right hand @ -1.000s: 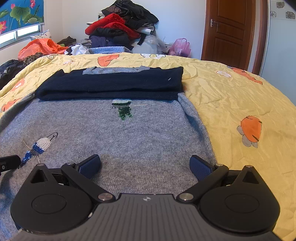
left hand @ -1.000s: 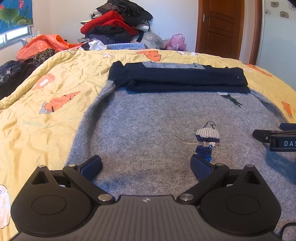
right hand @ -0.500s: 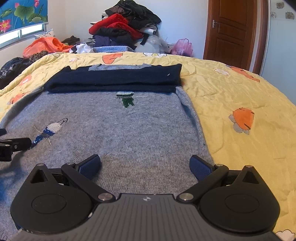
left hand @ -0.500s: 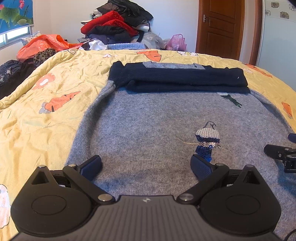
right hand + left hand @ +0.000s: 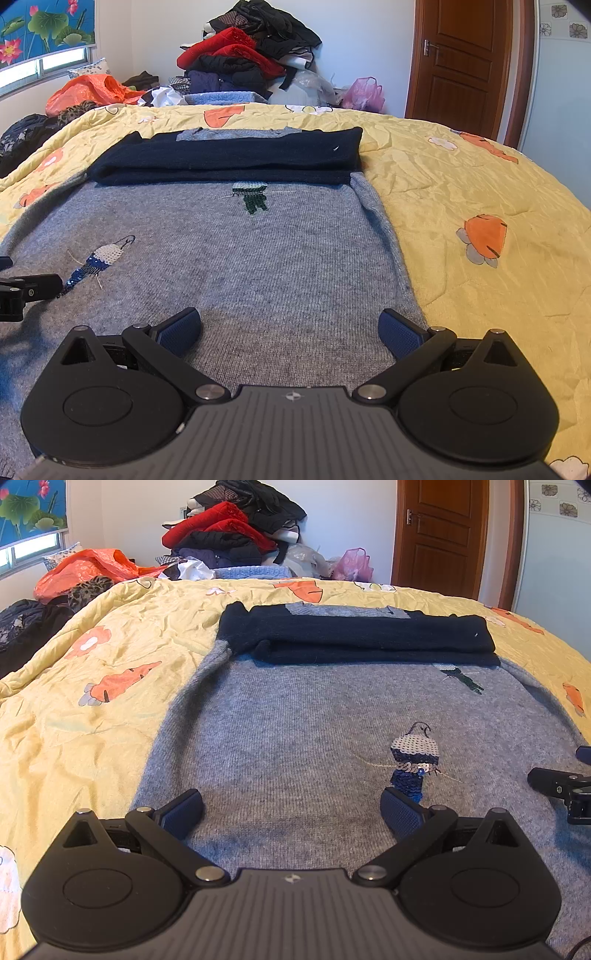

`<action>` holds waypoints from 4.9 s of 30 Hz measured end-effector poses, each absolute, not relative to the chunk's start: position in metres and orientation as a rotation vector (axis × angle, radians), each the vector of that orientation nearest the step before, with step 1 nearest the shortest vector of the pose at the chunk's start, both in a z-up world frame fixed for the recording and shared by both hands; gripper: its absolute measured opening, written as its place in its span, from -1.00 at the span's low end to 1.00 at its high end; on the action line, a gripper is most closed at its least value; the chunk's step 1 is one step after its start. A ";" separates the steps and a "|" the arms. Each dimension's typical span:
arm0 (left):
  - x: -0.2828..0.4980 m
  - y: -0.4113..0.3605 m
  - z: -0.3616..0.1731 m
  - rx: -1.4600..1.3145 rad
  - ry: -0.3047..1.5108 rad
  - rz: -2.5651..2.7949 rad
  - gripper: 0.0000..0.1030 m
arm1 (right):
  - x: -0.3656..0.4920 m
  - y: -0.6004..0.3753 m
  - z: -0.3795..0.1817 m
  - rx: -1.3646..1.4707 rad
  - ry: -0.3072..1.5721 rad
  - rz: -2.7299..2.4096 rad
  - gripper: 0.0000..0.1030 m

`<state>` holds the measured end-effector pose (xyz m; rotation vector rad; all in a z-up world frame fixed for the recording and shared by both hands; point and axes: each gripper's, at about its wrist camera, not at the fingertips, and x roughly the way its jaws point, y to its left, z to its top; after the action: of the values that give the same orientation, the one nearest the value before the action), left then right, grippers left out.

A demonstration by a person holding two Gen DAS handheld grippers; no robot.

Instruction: Fold small clothes

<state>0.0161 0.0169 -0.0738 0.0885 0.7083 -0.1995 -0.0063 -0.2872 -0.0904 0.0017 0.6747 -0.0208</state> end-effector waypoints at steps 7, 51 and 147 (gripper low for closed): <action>0.016 0.017 -0.074 0.089 0.708 -0.199 1.00 | -0.006 -0.287 -0.090 0.001 0.675 -0.020 1.00; 0.016 0.018 -0.074 0.085 0.706 -0.188 1.00 | -0.008 -0.288 -0.090 0.003 0.673 -0.026 1.00; -0.042 0.027 -0.074 0.090 0.691 -0.167 1.00 | -0.080 -0.285 -0.090 -0.011 0.667 0.003 1.00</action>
<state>-0.0424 0.0272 -0.0743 0.0901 0.6914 -0.1669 -0.0803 -0.2850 -0.0898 -0.0108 0.6668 0.0033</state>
